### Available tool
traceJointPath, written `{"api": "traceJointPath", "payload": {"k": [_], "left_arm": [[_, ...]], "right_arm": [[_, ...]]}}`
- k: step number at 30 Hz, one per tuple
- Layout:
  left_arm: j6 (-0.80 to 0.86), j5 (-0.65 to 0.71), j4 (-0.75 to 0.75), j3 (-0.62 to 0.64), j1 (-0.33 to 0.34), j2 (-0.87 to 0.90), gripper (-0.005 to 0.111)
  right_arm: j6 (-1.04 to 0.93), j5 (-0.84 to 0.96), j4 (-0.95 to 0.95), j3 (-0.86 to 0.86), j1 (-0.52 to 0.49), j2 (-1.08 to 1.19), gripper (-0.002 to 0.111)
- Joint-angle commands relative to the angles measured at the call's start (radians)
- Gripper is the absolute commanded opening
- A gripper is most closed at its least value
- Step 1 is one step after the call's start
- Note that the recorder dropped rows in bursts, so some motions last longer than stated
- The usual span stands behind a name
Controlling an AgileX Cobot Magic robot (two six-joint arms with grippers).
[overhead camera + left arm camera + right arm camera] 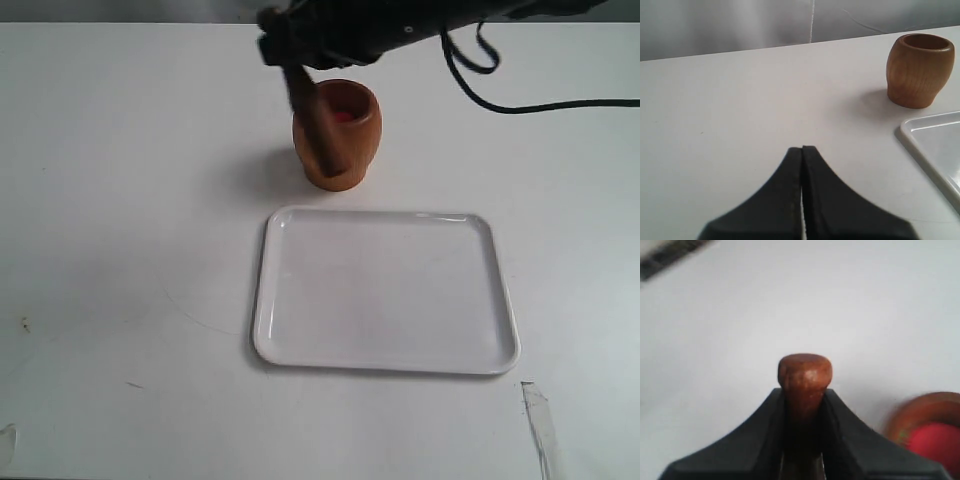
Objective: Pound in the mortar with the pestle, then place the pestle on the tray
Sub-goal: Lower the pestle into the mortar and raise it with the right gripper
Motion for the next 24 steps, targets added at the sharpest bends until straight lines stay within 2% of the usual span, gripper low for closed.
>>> {"api": "traceJointPath", "payload": {"k": [1,5,8,10,12,15,17,19,22,24], "left_arm": [[-0.008,-0.003,-0.007,0.001,-0.008,-0.001,0.0],[-0.008,-0.003,-0.007,0.001,-0.008,-0.001,0.0],[-0.008,-0.003,-0.007,0.001,-0.008,-0.001,0.0],[-0.008,-0.003,-0.007,0.001,-0.008,-0.001,0.0],[-0.008,-0.003,-0.007,0.001,-0.008,-0.001,0.0],[-0.008,-0.003,-0.007,0.001,-0.008,-0.001,0.0],[-0.008,-0.003,-0.007,0.001,-0.008,-0.001,0.0],[-0.008,-0.003,-0.007,0.001,-0.008,-0.001,0.0],[-0.008,-0.003,-0.007,0.001,-0.008,-0.001,0.0],[-0.008,-0.003,-0.007,0.001,-0.008,-0.001,0.0]], "right_arm": [[0.175,-0.371,-0.284,0.055,0.003,-0.079,0.0],[0.082,-0.726,-0.226,0.146,0.057,-0.124,0.0],[0.126,-0.842,-0.33,0.198,0.112,-0.117,0.0],[0.291,-0.93,-0.517,0.238,0.148,-0.105,0.0],[0.566,-1.057,-0.762,0.282,0.169,-0.096,0.0],[0.981,-1.373,-1.097,0.364,0.162,-0.069,0.0],[1.103,-1.593,-1.166,0.413,0.151,-0.045,0.0],[1.088,-1.662,-1.118,0.439,0.151,-0.023,0.0],[0.978,-1.648,-1.039,0.441,0.145,0.01,0.0],[0.967,-1.675,-1.087,0.441,0.125,0.037,0.0]]}}
